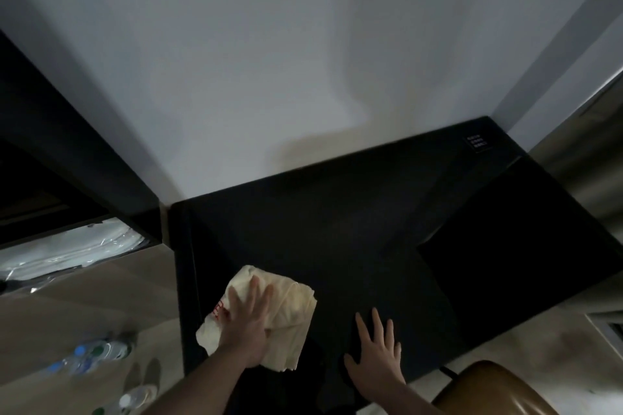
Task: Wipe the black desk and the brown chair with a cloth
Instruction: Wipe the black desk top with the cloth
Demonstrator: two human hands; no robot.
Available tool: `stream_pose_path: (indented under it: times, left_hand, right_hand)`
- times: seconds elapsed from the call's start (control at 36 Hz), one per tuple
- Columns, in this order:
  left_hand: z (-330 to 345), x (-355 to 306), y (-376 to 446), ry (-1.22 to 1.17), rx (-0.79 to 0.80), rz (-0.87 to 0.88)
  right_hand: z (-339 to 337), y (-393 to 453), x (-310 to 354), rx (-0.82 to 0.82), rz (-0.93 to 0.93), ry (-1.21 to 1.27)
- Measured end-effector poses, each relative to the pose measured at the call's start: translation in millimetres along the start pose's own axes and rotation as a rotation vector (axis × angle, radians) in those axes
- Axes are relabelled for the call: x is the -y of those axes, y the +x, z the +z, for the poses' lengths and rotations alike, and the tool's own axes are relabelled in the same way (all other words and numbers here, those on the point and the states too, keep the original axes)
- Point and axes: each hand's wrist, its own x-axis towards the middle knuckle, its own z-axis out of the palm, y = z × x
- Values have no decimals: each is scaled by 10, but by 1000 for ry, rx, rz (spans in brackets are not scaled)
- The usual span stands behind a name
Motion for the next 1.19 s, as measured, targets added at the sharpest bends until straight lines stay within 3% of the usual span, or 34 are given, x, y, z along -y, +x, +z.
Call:
stream_pose_path:
  times: [0.22, 0.47, 0.69, 0.86, 0.94, 1.03, 1.19]
  left_hand:
    - [168, 586, -282, -10, -6, -93]
    - [332, 813, -568, 12, 7, 20]
    - [294, 405, -1090, -156, 126, -43]
    - [54, 550, -1062, -455, 163, 3]
    - [-54, 726, -987, -529, -6, 32]
    - [-171, 829, -1005, -586, -199, -52]
    - [-154, 921, -916, -591, -302, -94]
  right_hand:
    - [190, -235, 200, -35, -46, 31]
    - [699, -631, 229, -52, -61, 76]
    - [1020, -963, 328, -61, -72, 126]
    - [1069, -1033, 841, -112, -234, 127]
    - [1113, -973, 1165, -119, -301, 97]
    - [1200, -908, 1488, -87, -324, 15]
    - [1289, -775, 1653, 99, -283, -39]
